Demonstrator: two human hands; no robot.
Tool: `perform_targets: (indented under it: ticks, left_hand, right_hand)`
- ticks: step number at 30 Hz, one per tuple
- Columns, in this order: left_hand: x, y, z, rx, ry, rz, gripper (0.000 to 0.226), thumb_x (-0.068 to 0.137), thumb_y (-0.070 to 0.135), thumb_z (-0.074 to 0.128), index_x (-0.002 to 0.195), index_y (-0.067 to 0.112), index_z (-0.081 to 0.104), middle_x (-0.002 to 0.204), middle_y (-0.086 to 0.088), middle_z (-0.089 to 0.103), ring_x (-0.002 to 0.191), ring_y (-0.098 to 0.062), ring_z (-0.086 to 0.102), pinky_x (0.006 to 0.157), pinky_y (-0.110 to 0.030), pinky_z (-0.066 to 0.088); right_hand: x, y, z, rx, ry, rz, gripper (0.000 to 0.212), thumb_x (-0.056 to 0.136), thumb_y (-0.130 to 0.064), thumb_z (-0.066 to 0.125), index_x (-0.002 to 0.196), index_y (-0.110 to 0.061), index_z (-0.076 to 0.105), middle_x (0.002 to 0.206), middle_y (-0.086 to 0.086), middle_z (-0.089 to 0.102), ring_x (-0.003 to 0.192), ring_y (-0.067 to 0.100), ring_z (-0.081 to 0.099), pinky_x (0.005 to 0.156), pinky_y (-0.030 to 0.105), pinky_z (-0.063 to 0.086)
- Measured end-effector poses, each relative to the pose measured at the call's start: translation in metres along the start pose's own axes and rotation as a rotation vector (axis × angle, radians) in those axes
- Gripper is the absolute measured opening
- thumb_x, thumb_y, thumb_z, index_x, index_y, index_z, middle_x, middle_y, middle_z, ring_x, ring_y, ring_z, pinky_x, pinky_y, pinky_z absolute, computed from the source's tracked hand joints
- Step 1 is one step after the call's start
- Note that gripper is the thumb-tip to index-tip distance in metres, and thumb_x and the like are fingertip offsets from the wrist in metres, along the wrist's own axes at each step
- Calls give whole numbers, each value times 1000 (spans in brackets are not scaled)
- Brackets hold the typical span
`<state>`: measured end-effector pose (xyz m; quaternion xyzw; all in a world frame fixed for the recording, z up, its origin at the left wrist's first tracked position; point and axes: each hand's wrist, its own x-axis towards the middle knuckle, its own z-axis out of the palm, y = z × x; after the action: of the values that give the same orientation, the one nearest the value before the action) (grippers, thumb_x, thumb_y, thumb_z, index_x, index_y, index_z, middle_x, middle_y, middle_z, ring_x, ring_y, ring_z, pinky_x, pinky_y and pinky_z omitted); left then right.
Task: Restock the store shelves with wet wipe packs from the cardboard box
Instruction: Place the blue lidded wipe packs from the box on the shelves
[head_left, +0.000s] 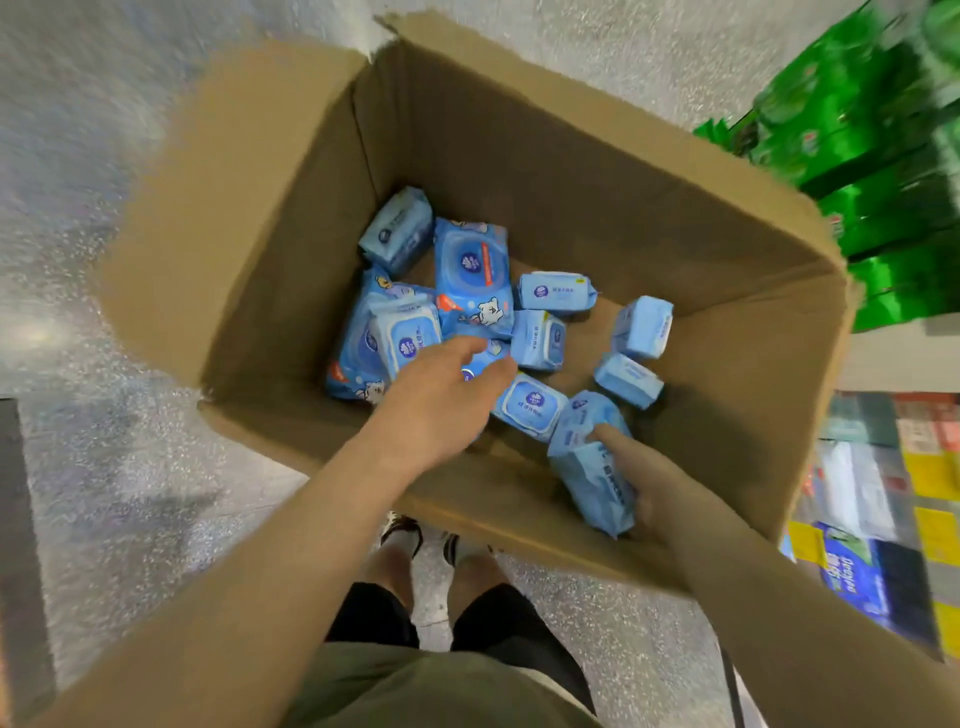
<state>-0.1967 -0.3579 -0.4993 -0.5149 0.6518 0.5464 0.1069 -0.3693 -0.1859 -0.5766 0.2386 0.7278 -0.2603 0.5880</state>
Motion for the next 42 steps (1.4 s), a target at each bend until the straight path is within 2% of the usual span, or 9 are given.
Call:
perform_targets:
  ticks: [6,10,13,17,23,27,30,39,42]
  left_hand:
    - [-25,33,9,-187,-63,-152,77,93,64,53,157,27,32,158,0,42,139,-27,45,112,-43,38]
    - [-49,54,18,-657,-73,-272,98,68,66,77,151,39,31,141,9,57,121,-24,61,89,-48,55]
    - [-60,65,25,-954,-26,-202,62,77,37,86,130,30,53,109,5,77,93,-18,76,64,-36,60]
    - [-71,81,32,-1117,-71,-84,74,71,26,91,136,26,55,114,-4,77,96,-27,77,76,-52,63]
    - [-88,114,54,-1155,-118,51,77,71,22,90,137,25,52,119,-4,75,102,-26,75,85,-56,61]
    - [-116,139,75,-1162,-146,90,102,51,32,96,140,28,48,121,-1,74,103,-24,75,86,-53,61]
    - [-142,156,98,-1132,-165,180,102,53,28,98,141,29,47,124,-1,73,105,-25,74,88,-53,61]
    - [-226,237,182,-948,-260,523,75,73,14,86,138,14,48,125,-9,70,107,-23,73,82,-36,63]
    - [-242,271,207,-897,-329,543,54,88,23,75,134,7,53,101,-1,71,74,-8,71,54,-22,54]
  right_hand:
    - [-108,-10,-2,-165,-78,-190,26,91,-17,70,116,-9,70,92,12,79,72,23,74,58,28,57]
    - [-180,-13,0,-384,-108,-581,41,83,-3,77,103,-32,55,96,-9,73,75,0,71,64,18,56]
    - [-209,-10,2,-734,167,-905,78,55,-43,88,121,-41,47,116,-10,64,103,11,66,86,36,57]
    - [-227,0,-6,-1000,534,-1011,126,46,-76,65,156,-39,16,128,-8,46,119,20,47,98,43,43]
    - [-230,44,-45,117,528,-1024,123,66,-73,80,160,-30,15,155,-5,33,137,11,42,112,40,43]
    - [-245,68,-61,823,41,-752,106,69,-72,74,155,-22,37,144,8,60,124,33,64,103,60,51]
    - [-268,81,-76,953,-249,-809,58,97,-54,44,138,-17,59,135,13,67,126,35,63,106,52,48]
    - [-300,109,-189,1030,-191,-1029,49,86,-28,68,131,-10,64,127,17,71,116,34,69,99,48,55]
    - [-309,127,-246,1074,-202,-1080,48,88,-25,67,133,-11,63,128,16,70,118,36,68,101,53,54]
